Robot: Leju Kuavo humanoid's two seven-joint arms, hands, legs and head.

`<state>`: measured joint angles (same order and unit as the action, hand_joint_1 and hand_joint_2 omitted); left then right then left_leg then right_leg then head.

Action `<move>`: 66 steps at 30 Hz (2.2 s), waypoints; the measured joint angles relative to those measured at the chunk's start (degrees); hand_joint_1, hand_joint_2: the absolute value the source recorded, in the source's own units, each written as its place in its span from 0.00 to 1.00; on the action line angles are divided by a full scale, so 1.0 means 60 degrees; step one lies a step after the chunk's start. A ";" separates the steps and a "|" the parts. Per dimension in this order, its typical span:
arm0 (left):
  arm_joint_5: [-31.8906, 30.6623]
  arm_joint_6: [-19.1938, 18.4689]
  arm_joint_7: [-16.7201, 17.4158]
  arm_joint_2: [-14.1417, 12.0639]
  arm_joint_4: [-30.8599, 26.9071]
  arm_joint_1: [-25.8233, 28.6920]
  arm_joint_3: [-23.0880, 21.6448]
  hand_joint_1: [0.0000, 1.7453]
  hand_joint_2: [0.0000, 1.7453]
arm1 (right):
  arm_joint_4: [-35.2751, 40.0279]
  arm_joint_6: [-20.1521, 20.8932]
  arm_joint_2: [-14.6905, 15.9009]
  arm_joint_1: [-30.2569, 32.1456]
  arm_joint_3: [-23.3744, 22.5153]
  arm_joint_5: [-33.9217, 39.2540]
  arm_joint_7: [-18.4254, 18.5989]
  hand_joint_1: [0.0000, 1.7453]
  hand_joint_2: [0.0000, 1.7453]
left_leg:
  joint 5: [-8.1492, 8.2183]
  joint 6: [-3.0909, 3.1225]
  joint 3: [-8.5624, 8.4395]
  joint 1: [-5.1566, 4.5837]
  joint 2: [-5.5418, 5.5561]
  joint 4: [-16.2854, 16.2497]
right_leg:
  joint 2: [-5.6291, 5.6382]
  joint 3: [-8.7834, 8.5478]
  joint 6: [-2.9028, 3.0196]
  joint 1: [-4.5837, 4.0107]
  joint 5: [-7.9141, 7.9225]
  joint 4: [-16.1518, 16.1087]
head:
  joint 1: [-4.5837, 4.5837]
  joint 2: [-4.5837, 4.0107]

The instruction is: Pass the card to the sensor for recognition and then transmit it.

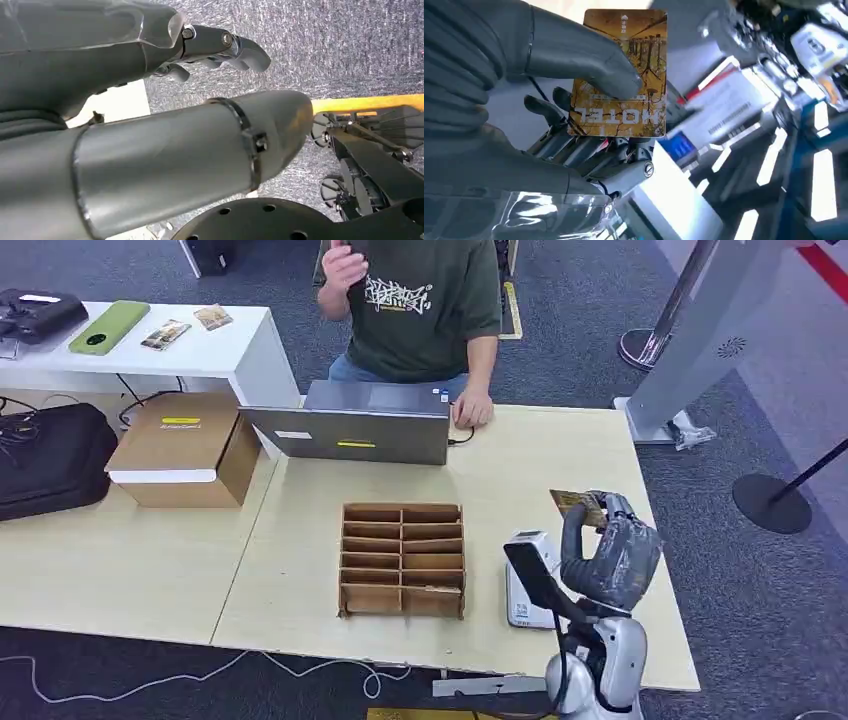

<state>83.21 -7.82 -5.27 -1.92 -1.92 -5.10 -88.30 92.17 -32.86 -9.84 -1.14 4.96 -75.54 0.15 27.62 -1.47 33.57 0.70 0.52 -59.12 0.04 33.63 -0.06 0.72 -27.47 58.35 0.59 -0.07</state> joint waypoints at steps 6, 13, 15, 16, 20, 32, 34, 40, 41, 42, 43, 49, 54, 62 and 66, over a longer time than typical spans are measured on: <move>-0.0157 0.0007 -0.0033 -0.0004 0.0000 -0.0002 0.0000 0.00 0.00 | -0.0718 -0.0967 0.0431 -0.0933 0.0150 -0.2288 0.0912 1.00 1.00 | -0.0002 -0.0001 -0.0001 -0.0002 0.0000 -0.0001 | 0.0000 -0.0003 0.0002 0.0000 0.0004 0.0002 | 0.0004 0.0000; -0.0618 0.0004 -0.0040 -0.0044 0.0000 -0.0012 0.0000 0.00 0.00 | -0.1736 -0.0978 0.2125 -0.2653 0.1813 -0.2429 0.4871 1.00 1.00 | -0.0007 0.0005 0.0021 -0.0010 -0.0007 -0.0003 | 0.0005 0.0004 -0.0010 0.0006 0.0015 0.0008 | -0.0011 0.0000; -0.0919 0.0004 -0.0029 -0.0109 -0.0015 -0.0017 0.0000 0.00 0.00 | -0.2512 -0.0978 0.2777 -0.3894 0.3186 -0.2429 0.6272 1.00 1.00 | -0.0008 0.0002 -0.0002 -0.0007 -0.0060 -0.0005 | 0.0046 0.0012 0.0011 0.0005 0.0037 0.0007 | -0.0018 0.0000; -0.1021 0.0004 -0.0015 -0.0157 -0.0037 -0.0043 0.0000 0.00 0.00 | -0.2891 -0.0978 0.2922 -0.4423 0.3766 -0.2437 0.6405 1.00 1.00 | -0.0008 0.0002 -0.0006 -0.0008 -0.0069 -0.0006 | 0.0055 0.0014 0.0008 0.0007 0.0039 0.0007 | -0.0018 0.0000; -0.1242 -0.0007 0.0051 -0.0244 -0.0135 -0.0110 0.0000 0.00 0.00 | -0.4582 -0.0978 0.3071 -0.6001 0.5164 -0.2429 0.5933 1.00 1.00 | -0.0028 -0.0005 -0.0002 0.0003 -0.0037 -0.0008 | 0.0030 0.0013 0.0009 0.0001 0.0039 0.0015 | -0.0015 0.0000; -0.1465 -0.0033 0.0054 -0.0335 -0.0317 -0.0130 0.0000 0.00 0.00 | -0.8039 -0.0978 0.2284 -0.8358 0.5544 -0.2429 0.5027 1.00 1.00 | -0.0032 -0.0003 0.0010 0.0004 -0.0026 -0.0008 | 0.0023 0.0015 0.0010 -0.0003 0.0038 0.0016 | -0.0015 0.0000; -0.1439 -0.0036 0.0051 -0.0335 -0.0317 -0.0130 0.0000 0.00 0.00 | -0.8332 -0.0981 0.2178 -0.8488 0.5544 -0.2429 0.4980 1.00 1.00 | -0.0031 -0.0003 0.0010 0.0004 -0.0027 -0.0008 | 0.0023 0.0014 0.0010 -0.0002 0.0038 0.0015 | -0.0015 0.0000; -0.1367 -0.0044 0.0051 -0.0335 -0.0317 -0.0114 0.0000 0.00 0.00 | -0.8757 -0.0981 0.1997 -0.8622 0.5544 -0.2429 0.4871 1.00 1.00 | -0.0031 -0.0003 0.0011 0.0004 -0.0026 -0.0008 | 0.0022 0.0015 0.0010 -0.0002 0.0038 0.0015 | -0.0015 0.0000; -0.1348 -0.0065 0.0054 -0.0335 -0.0317 -0.0114 0.0000 0.00 0.00 | -0.8812 -0.0981 0.1982 -0.8638 0.5544 -0.2429 0.4849 1.00 1.00 | -0.0031 -0.0003 0.0011 0.0004 -0.0026 -0.0008 | 0.0022 0.0014 0.0010 -0.0002 0.0038 0.0015 | -0.0015 0.0000; -0.1337 -0.0069 0.0054 -0.0335 -0.0317 -0.0115 0.0000 0.00 0.00 | -0.8852 -0.0981 0.1967 -0.8653 0.5544 -0.2429 0.4838 1.00 1.00 | -0.0031 -0.0003 0.0010 0.0004 -0.0026 -0.0008 | 0.0022 0.0015 0.0010 -0.0002 0.0038 0.0014 | -0.0011 0.0000; -0.1330 -0.0073 0.0051 -0.0335 -0.0317 -0.0114 0.0000 0.00 0.00 | -0.8892 -0.0981 0.1960 -0.8664 0.5544 -0.2429 0.4831 1.00 1.00 | -0.0031 -0.0003 0.0010 0.0004 -0.0026 -0.0008 | 0.0022 0.0015 0.0010 -0.0002 0.0038 0.0014 | -0.0015 0.0000; -0.1308 -0.0116 0.0051 -0.0342 -0.0317 -0.0098 0.0000 0.00 0.00 | -0.9016 -0.0981 0.1931 -0.8678 0.5544 -0.2429 0.4765 1.00 1.00 | -0.0031 -0.0003 0.0010 0.0004 -0.0026 -0.0008 | 0.0023 0.0015 0.0010 -0.0002 0.0038 0.0014 | -0.0015 0.0000; -0.1301 -0.0138 0.0051 -0.0342 -0.0317 -0.0085 0.0000 0.00 0.00 | -0.9140 -0.0982 0.1894 -0.8693 0.5494 -0.2426 0.4642 0.32 1.00 | -0.0031 -0.0003 0.0013 0.0004 -0.0023 -0.0008 | 0.0018 0.0015 0.0010 -0.0002 0.0038 0.0015 | -0.0015 0.0000; -0.1301 -0.0149 0.0054 -0.0342 -0.0317 -0.0081 0.0000 0.00 0.00 | -0.9286 -0.0985 0.1767 -0.8699 0.5267 -0.2422 0.4328 0.00 1.00 | -0.0030 -0.0003 0.0012 0.0005 -0.0024 -0.0008 | 0.0020 0.0017 0.0010 -0.0002 0.0037 0.0014 | -0.0015 0.0000; -0.1279 -0.0164 0.0073 -0.0346 -0.0317 -0.0079 0.0000 0.00 0.00 | -0.9417 -0.0978 0.1683 -0.8698 0.5045 -0.2207 0.3967 0.00 1.00 | -0.0031 -0.0003 0.0011 0.0004 -0.0025 -0.0008 | 0.0020 0.0017 0.0009 -0.0002 0.0037 0.0013 | -0.0015 0.0000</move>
<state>75.54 -8.81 -4.83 -4.00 -3.83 -5.57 -88.30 35.67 -38.73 0.26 -53.33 35.23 -88.78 23.95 27.43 -1.48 33.63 0.73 0.37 -59.17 0.16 33.73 0.00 0.71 -27.25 58.43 0.50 -0.07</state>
